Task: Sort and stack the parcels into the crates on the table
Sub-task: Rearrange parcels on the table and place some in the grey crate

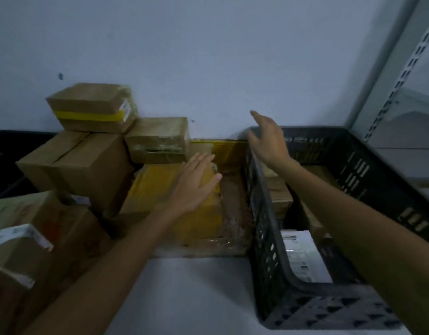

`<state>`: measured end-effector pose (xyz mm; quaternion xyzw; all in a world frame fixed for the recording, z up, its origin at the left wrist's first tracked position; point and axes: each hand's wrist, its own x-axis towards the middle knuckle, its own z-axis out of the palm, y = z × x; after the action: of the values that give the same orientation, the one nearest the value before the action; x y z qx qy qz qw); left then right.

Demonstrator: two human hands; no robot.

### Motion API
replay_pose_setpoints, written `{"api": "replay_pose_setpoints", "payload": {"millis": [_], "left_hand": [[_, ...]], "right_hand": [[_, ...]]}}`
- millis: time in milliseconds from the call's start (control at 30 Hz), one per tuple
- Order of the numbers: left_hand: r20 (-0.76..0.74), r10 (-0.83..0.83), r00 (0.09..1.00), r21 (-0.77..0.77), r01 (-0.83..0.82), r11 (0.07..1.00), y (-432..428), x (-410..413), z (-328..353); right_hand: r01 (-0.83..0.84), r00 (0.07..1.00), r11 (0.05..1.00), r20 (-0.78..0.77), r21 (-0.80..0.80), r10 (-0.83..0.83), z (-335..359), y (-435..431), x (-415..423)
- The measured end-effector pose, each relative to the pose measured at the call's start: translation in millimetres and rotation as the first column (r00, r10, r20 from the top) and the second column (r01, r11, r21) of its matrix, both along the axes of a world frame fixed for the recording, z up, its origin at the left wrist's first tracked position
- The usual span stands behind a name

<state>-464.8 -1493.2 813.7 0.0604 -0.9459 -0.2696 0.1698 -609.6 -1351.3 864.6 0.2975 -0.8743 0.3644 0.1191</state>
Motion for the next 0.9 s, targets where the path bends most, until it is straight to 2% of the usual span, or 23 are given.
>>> {"api": "replay_pose_setpoints", "payload": {"millis": [167,300,367,433,500,567,667,700,767,900], "left_hand": [[0.022,-0.116,0.993,-0.026,0.117,0.993,70,-65,11],[0.102,-0.167,0.981,0.005,0.167,0.986,114,-115,8],[0.198,-0.125,0.972,0.003,0.127,0.992,128,-141,2],[0.338,-0.021,0.941,-0.062,0.045,0.997,135,-167,-2],[0.482,0.038,0.875,-0.053,-0.014,0.998,139,-186,-3],[0.600,0.009,0.800,-0.003,-0.009,1.000,139,-201,-13],[0.735,0.096,0.671,-0.066,-0.070,0.995,139,-210,-37],[0.740,0.141,0.658,-0.114,-0.084,0.990,140,-212,-43],[0.710,0.197,0.676,-0.176,-0.101,0.979,141,-215,-47],[0.680,0.184,0.709,-0.162,-0.099,0.982,139,-216,-46]], "right_hand": [[0.127,0.990,0.988,0.053,0.088,-0.131,-12,73,-55],[0.139,0.979,0.972,0.120,0.189,-0.163,-34,110,-97],[0.115,0.972,0.971,0.180,0.208,-0.153,-48,116,-116],[0.080,0.959,0.972,0.248,0.220,-0.135,-63,114,-132],[0.039,0.942,0.972,0.316,0.234,-0.114,-78,108,-145],[-0.005,0.921,0.971,0.379,0.238,-0.089,-92,100,-154],[-0.041,0.868,0.985,0.494,0.169,-0.049,-108,86,-162],[-0.048,0.847,0.990,0.531,0.136,-0.032,-113,82,-164],[-0.056,0.805,0.997,0.594,0.062,0.008,-122,73,-167],[-0.038,0.750,0.997,0.658,-0.062,0.070,-129,70,-169]]}}
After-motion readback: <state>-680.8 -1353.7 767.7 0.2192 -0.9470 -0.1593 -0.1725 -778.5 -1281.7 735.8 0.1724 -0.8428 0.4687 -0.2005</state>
